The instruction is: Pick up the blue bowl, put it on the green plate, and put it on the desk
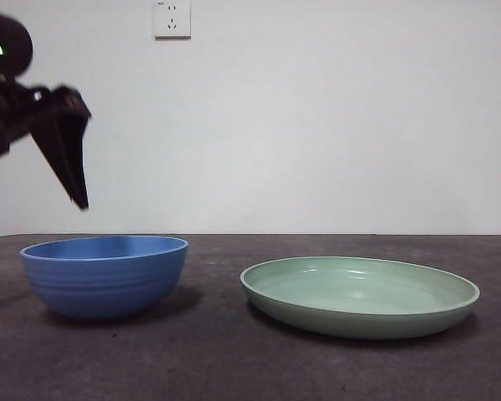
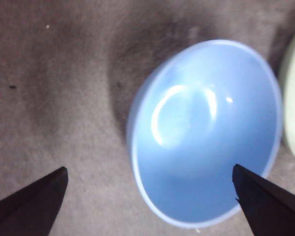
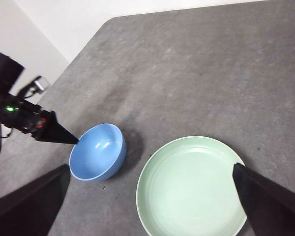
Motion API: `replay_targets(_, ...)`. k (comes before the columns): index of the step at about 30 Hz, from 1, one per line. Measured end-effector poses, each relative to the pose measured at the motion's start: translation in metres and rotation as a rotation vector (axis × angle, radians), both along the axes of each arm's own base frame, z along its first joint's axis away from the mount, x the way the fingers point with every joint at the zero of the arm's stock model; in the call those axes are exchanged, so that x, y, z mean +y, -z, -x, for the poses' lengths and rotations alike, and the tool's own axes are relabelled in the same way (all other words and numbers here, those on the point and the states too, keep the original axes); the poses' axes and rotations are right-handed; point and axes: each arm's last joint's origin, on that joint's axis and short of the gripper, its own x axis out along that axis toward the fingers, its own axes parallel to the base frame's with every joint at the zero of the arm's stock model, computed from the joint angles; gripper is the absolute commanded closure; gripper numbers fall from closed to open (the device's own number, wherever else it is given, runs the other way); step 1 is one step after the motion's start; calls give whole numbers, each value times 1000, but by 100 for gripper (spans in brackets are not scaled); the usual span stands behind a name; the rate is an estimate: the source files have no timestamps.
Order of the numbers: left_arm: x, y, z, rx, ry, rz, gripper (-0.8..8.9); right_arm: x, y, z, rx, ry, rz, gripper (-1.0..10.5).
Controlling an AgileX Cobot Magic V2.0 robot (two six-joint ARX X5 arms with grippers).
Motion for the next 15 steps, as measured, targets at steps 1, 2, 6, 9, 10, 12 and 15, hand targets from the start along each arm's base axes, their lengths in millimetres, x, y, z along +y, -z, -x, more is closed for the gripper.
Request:
replay_targets(1, -1, 5, -3, 13, 2, -2, 229, 0, 0, 0, 0, 0, 0, 337)
replay_targets(2, -2, 10, -5, 23, 6, -3, 229, 0, 0, 0, 0, 0, 0, 337)
replay_targets(6, -6, 24, -13, 47, 14, -7, 257, 0, 0, 0, 0, 0, 0, 337)
replay_targets(9, -6, 31, -16, 61, 13, -9, 375, 0, 0, 0, 0, 0, 0, 337)
replay_targets(10, -6, 33, -17, 67, 13, -10, 406, 0, 0, 0, 0, 0, 0, 337)
replay_targets(12, -6, 35, -18, 74, 13, -11, 465, 0, 0, 0, 0, 0, 0, 337)
replay_targets(15, -7, 35, -18, 70, 13, -10, 588, 0, 0, 0, 0, 0, 0, 337)
